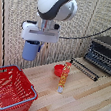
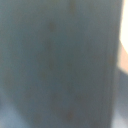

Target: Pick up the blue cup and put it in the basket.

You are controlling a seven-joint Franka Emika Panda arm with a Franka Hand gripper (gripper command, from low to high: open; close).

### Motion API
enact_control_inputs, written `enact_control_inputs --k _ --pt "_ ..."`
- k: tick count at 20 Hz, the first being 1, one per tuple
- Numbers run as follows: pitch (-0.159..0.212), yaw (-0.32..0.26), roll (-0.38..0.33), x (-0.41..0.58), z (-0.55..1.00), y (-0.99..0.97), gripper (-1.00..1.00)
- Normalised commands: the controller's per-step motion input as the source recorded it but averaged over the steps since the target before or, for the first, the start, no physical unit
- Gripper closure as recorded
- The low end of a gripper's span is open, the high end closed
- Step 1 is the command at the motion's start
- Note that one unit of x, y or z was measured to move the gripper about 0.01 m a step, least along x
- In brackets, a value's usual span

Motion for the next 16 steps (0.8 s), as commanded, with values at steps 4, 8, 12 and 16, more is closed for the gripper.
enact_control_inputs --k 4,8,12,16 --pt "0.06 0.0 -0.051 -0.208 -0.06 0.96 1.0" --pt "0.111 0.0 -0.199 -0.109 -0.62 0.83 1.0" --pt "0.113 0.012 -0.285 -0.031 -0.57 0.58 1.0" --pt "0.025 0.023 -0.291 0.0 -0.55 0.35 1.0"
